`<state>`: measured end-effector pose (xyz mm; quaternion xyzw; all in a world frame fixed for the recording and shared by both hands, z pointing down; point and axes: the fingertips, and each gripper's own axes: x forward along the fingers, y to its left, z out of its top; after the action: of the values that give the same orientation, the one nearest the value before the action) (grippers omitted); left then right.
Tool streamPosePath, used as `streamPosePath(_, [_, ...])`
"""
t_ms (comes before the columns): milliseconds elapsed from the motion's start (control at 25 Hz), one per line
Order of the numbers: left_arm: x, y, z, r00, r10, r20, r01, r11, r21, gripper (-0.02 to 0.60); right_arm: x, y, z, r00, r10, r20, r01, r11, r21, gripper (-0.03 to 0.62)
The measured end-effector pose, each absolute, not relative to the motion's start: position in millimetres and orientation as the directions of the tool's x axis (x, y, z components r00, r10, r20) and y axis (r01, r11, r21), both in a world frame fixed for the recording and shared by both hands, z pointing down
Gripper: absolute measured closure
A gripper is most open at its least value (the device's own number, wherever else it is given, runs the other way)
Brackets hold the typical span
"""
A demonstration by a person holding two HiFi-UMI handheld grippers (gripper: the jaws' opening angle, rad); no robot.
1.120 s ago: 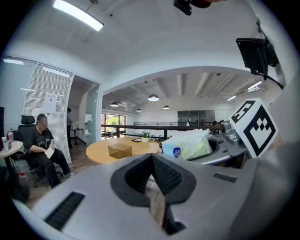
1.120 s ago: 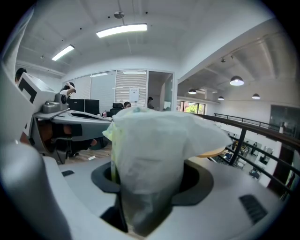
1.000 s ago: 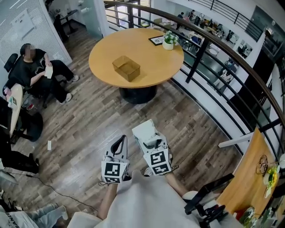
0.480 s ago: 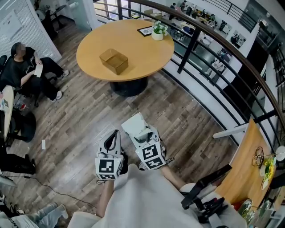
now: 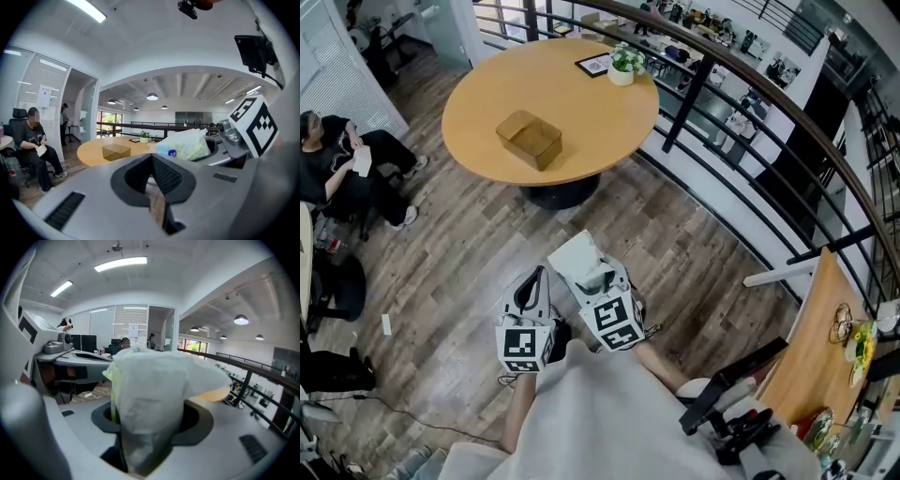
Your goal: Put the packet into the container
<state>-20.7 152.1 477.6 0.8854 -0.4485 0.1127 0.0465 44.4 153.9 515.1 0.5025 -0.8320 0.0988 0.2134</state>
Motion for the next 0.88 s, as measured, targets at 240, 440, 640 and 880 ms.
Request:
streamPosePath(240, [-38.1, 95.1, 470.6, 0.605, -0.763, 0.229, -0.781, -0.624, -0.016, 0.577, 26.5, 103.0, 507.8, -0.375, -0.808, 0.455, -0.893, 0.446, 0.058, 0.330])
streamPosePath(440, [-54.4, 53.1, 464.6, 0.626, -0.750, 0.216, -0.767, -0.641, -0.003, 0.577, 9.4, 63.6, 500.1, -0.354, -0.816, 0.456, -0.901, 0.429, 0.067, 0.330])
streamPosePath(640, [-76.0, 22.1, 463.4, 0.637, -0.743, 0.204, -0.760, -0.650, 0.005, 0.577, -10.1, 33.1, 497.9, -0.335, -0.827, 0.452, -0.909, 0.410, 0.078, 0.330])
streamPosePath(880, [-78.9, 13.8, 480.7, 0.651, -0.725, 0.224, -0.748, -0.663, 0.027, 0.577, -17.1, 24.6, 519.3, -0.328, -0.821, 0.467, -0.917, 0.396, 0.051, 0.330])
